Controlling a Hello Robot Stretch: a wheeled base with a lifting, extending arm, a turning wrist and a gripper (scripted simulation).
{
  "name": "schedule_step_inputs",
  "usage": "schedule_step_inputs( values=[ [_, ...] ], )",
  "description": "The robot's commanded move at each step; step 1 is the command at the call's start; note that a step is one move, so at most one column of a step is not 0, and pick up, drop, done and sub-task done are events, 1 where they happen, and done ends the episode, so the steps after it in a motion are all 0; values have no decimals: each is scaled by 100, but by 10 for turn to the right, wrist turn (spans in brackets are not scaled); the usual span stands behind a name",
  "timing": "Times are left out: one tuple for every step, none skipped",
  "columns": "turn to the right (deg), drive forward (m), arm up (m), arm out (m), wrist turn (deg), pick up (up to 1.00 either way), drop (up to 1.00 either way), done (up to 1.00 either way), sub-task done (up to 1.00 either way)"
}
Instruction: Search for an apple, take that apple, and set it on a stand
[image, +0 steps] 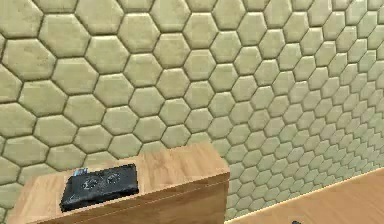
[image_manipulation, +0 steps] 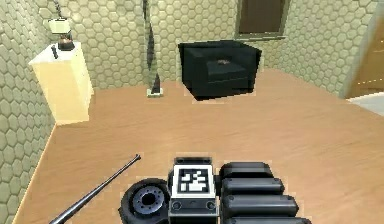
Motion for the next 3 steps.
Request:
schedule_step_inputs(
  values=[
    [-330, 0, 0, 0, 0, 0, 0, 0, 0],
    [330, 0, 0, 0, 0, 0, 0, 0, 0],
    [-60, 0, 0, 0, 0, 0, 0, 0, 0]
  ],
)
